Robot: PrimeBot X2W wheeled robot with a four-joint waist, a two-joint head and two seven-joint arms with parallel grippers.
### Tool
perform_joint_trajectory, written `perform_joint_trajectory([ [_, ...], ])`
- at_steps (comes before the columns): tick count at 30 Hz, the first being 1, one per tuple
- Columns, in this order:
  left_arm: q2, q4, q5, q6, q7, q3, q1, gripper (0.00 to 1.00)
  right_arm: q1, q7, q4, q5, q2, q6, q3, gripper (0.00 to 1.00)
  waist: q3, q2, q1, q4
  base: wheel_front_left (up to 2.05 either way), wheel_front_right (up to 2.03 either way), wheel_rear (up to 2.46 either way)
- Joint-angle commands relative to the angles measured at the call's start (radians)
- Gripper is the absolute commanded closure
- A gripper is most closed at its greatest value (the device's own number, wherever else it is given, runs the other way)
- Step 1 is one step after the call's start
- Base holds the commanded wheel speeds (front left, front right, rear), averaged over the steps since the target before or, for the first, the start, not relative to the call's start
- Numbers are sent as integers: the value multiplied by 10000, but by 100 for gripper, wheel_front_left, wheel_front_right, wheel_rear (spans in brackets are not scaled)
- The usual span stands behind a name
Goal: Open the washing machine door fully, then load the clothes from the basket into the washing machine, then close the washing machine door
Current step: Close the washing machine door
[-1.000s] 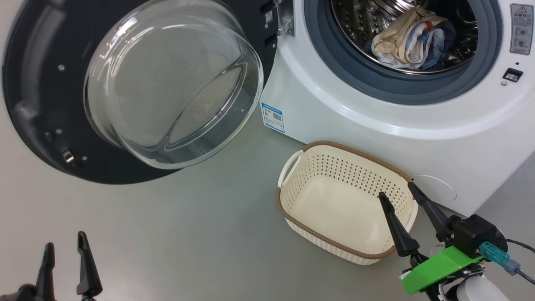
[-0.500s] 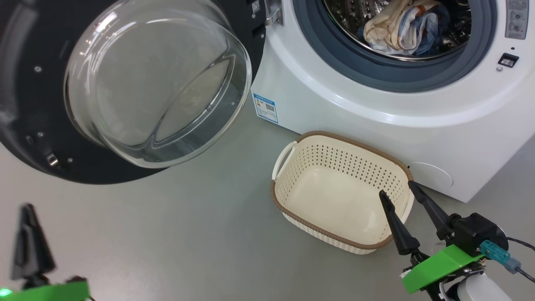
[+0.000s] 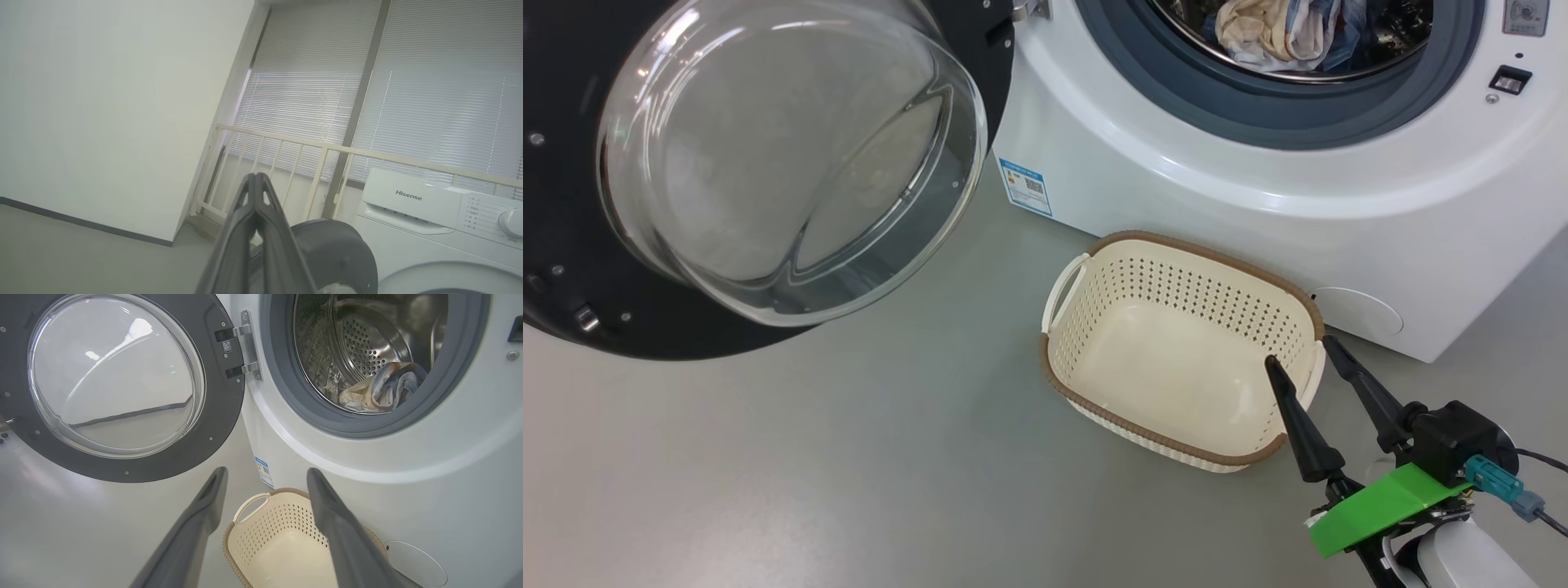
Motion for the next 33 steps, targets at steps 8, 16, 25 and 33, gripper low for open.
perform_joint_trajectory([
  [8,2749,2869,-2454,4,2309,501,-2613,100,-354,-82,-168,-66,-66,44,367,0,298,0,-1,14,0,0,0],
  [16,3829,5507,-3213,20,5555,-918,-4387,100,-559,-82,-108,-46,-279,44,620,0,700,0,-1,72,0,0,0],
  [25,4110,7452,-4055,300,8205,-1446,-5999,100,-873,-82,-76,-42,-565,44,991,0,1248,0,-1,-43,0,0,0],
  [33,4052,8424,-4540,510,9325,-1485,-6820,100,-1085,-82,-74,-60,-833,44,1095,0,1802,0,-1,-119,0,0,0],
])
